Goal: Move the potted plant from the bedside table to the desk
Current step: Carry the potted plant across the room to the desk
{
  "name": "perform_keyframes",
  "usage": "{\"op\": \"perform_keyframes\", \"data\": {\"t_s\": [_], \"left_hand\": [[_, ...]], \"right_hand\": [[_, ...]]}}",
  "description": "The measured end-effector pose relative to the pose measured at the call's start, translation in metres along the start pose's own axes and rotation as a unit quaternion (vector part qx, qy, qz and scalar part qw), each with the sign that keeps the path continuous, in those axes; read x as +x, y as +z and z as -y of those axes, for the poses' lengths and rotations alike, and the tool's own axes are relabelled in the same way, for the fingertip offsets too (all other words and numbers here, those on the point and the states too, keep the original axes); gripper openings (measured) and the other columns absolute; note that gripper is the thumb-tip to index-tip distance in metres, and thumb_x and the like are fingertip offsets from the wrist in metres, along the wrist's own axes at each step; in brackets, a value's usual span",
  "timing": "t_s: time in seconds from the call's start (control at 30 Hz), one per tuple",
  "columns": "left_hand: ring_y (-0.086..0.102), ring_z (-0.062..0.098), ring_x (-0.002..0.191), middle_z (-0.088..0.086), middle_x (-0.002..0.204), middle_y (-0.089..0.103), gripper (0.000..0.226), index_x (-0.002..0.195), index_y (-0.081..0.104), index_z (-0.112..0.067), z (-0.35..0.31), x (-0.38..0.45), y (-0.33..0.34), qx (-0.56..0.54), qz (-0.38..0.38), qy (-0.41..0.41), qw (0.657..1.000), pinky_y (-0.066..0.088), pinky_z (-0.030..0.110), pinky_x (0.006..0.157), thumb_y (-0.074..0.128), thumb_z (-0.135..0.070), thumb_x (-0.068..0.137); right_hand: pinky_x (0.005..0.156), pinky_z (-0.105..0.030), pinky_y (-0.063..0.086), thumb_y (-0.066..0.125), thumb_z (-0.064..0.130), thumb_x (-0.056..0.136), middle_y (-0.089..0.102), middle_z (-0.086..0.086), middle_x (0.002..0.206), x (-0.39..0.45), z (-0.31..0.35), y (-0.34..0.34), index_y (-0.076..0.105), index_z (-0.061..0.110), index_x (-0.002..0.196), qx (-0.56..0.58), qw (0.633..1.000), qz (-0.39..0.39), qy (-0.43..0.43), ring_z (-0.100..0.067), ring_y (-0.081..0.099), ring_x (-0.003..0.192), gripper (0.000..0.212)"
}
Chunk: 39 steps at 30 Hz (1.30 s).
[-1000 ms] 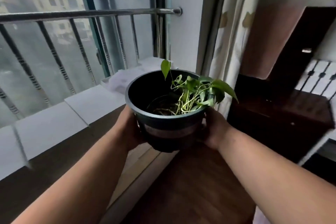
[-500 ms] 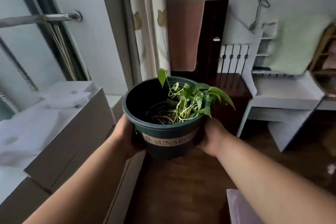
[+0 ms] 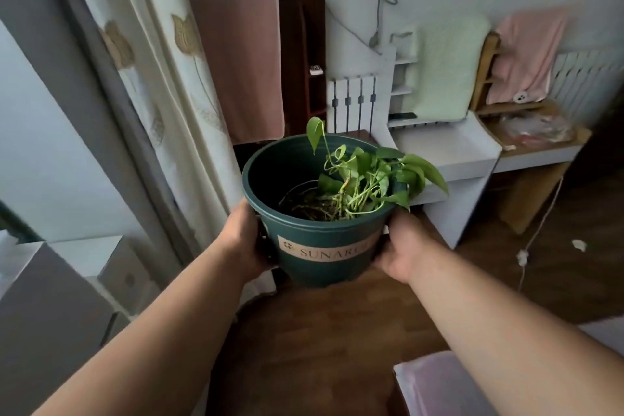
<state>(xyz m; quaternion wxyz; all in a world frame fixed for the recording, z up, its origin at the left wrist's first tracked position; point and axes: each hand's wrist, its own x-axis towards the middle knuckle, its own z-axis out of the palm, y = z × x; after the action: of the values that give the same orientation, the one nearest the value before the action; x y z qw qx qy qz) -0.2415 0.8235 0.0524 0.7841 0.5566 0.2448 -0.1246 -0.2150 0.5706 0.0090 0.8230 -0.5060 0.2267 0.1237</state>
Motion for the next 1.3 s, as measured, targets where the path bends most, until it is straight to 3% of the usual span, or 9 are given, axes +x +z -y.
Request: {"op": "perform_keyframes", "data": {"t_s": [0.07,0.3,0.43,0.63,0.77,0.87,1.03,1.17,1.3], "left_hand": [[0.086,0.037,0.099,0.015,0.121,0.089,0.058,0.115,0.088,-0.020,-0.007,0.027,0.015,0.005,0.001,0.002,1.000,0.068,0.046,0.069,0.071,-0.068,0.088],[0.079,0.043,0.123,0.019,0.134,0.084,0.070,0.138,0.081,-0.017,-0.038,0.116,0.075,-0.002,0.006,-0.001,1.000,0.066,0.048,0.085,0.067,-0.069,0.093],[0.074,0.045,0.132,0.022,0.142,0.080,0.073,0.144,0.077,-0.016,-0.056,0.158,0.096,0.004,-0.006,0.011,1.000,0.061,0.057,0.105,0.064,-0.069,0.096],[0.069,0.049,0.139,0.023,0.146,0.077,0.075,0.148,0.075,-0.014,-0.089,0.230,0.120,0.005,0.006,-0.009,1.000,0.057,0.054,0.104,0.061,-0.070,0.100],[0.071,0.049,0.136,0.024,0.144,0.078,0.075,0.144,0.079,-0.014,-0.114,0.292,0.133,0.010,0.022,-0.027,0.999,0.049,0.065,0.122,0.061,-0.072,0.098],[0.076,0.049,0.128,0.025,0.135,0.082,0.080,0.136,0.082,-0.011,-0.139,0.343,0.145,0.011,0.040,-0.049,0.998,0.059,0.064,0.112,0.061,-0.076,0.096],[0.089,0.039,0.088,0.020,0.110,0.090,0.076,0.122,0.087,-0.013,-0.177,0.418,0.172,0.036,0.092,-0.070,0.993,0.070,0.047,0.059,0.053,-0.078,0.100],[0.089,0.037,0.086,0.018,0.110,0.090,0.076,0.131,0.082,-0.017,-0.195,0.461,0.194,0.064,0.113,-0.064,0.990,0.070,0.048,0.060,0.053,-0.079,0.098],[0.082,0.044,0.112,0.017,0.113,0.090,0.078,0.136,0.080,-0.020,-0.199,0.503,0.221,0.080,0.106,-0.069,0.989,0.067,0.051,0.076,0.053,-0.081,0.097]], "right_hand": [[0.062,-0.049,0.070,0.058,0.058,0.107,0.090,-0.011,0.100,0.028,0.013,-0.004,0.093,0.026,0.085,0.009,1.000,-0.004,0.002,-0.031,0.087,0.082,0.052],[0.057,-0.046,0.069,0.060,0.060,0.106,0.089,-0.014,0.097,0.130,0.075,-0.010,0.092,0.022,0.089,0.009,1.000,-0.016,0.016,-0.033,0.086,0.077,0.052],[0.062,-0.046,0.070,0.058,0.068,0.104,0.089,-0.014,0.105,0.174,0.104,-0.009,0.084,0.023,0.118,0.003,1.000,-0.022,0.018,-0.033,0.086,0.083,0.054],[0.065,-0.045,0.070,0.057,0.063,0.106,0.089,-0.016,0.104,0.241,0.131,-0.002,0.083,0.020,0.121,-0.002,0.998,-0.056,0.024,-0.033,0.086,0.085,0.052],[0.069,-0.046,0.070,0.058,0.063,0.105,0.089,-0.016,0.107,0.289,0.151,0.011,0.083,0.026,0.123,0.007,0.997,-0.072,0.011,-0.035,0.087,0.090,0.048],[0.071,-0.044,0.070,0.063,0.059,0.103,0.089,-0.014,0.107,0.326,0.164,0.022,0.089,0.025,0.109,0.024,0.995,-0.095,0.000,-0.034,0.088,0.091,0.043],[0.061,-0.041,0.070,0.059,0.053,0.107,0.090,-0.012,0.100,0.380,0.191,0.033,0.087,0.022,0.112,0.053,0.989,-0.139,-0.017,-0.029,0.087,0.080,0.042],[0.063,-0.042,0.071,0.057,0.052,0.109,0.090,-0.009,0.095,0.413,0.210,0.035,0.087,0.025,0.106,0.060,0.986,-0.155,-0.021,-0.031,0.087,0.087,0.041],[0.063,-0.041,0.071,0.058,0.052,0.109,0.090,-0.008,0.092,0.445,0.229,0.026,0.084,0.023,0.112,0.064,0.985,-0.161,-0.013,-0.035,0.080,0.105,0.039]]}}
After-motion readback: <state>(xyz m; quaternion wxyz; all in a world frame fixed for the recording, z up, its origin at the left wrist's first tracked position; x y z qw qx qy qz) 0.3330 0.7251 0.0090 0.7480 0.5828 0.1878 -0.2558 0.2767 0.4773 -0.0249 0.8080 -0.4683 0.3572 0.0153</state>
